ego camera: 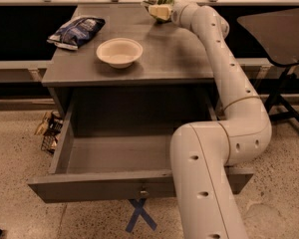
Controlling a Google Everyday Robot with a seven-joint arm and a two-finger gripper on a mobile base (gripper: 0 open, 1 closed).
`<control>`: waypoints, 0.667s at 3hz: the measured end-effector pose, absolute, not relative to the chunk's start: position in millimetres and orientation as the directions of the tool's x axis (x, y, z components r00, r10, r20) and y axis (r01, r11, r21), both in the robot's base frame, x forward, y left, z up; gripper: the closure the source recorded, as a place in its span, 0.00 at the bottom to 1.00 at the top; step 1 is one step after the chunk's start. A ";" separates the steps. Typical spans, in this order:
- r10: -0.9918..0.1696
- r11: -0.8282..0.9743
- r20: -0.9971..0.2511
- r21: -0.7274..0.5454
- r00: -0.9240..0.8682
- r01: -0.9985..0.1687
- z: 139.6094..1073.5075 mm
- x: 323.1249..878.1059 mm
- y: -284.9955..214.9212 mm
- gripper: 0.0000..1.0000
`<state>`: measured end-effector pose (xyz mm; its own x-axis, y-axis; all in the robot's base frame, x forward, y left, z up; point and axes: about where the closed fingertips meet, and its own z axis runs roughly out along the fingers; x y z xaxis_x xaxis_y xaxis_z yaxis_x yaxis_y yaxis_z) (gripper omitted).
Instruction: Place green jalapeno chip bag into top drawer
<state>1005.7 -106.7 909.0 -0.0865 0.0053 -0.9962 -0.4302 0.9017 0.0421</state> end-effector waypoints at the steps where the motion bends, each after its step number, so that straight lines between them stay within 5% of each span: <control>1: -0.004 0.892 -0.995 0.040 -0.096 -0.451 905.2 1003.3 -100.4 0.41; 2: -0.012 0.879 -0.995 0.039 -0.104 -0.475 902.3 999.9 -94.2 0.72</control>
Offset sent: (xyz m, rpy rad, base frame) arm 0.0634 -0.0106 0.0147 -0.0164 0.0226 0.0749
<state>999.9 -94.2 902.3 -0.1039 -0.0117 -0.9945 -0.4754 0.8789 0.0393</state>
